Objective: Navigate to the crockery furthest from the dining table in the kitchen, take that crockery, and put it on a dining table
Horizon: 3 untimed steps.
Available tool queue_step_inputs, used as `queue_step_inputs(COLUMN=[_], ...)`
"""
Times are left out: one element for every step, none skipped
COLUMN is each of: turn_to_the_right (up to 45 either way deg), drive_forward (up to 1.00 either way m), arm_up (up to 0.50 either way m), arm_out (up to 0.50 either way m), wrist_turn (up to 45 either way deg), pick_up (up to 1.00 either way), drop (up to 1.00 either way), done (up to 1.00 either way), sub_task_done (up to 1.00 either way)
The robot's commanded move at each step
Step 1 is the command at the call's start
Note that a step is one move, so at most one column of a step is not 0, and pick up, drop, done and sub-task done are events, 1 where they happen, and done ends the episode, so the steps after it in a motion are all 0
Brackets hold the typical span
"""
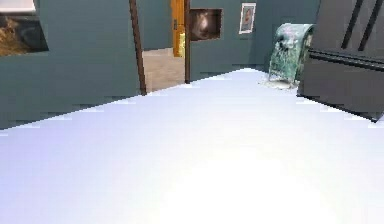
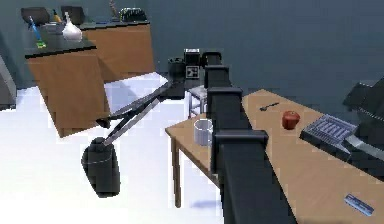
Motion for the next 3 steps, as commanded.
queue_step_inputs(turn_to_the_right=[-45.0,-45.0,-45.0], drive_forward=[0.00,0.00,0.00], arm_up=[0.00,0.00,0.00], arm_out=[0.00,0.00,0.00], wrist_turn=[0.0,0.0,0.0], pick_up=[0.00,0.00,0.00], drop=[0.00,0.00,0.00], done=[0.00,0.00,0.00], sub_task_done=[0.00,0.00,0.00])
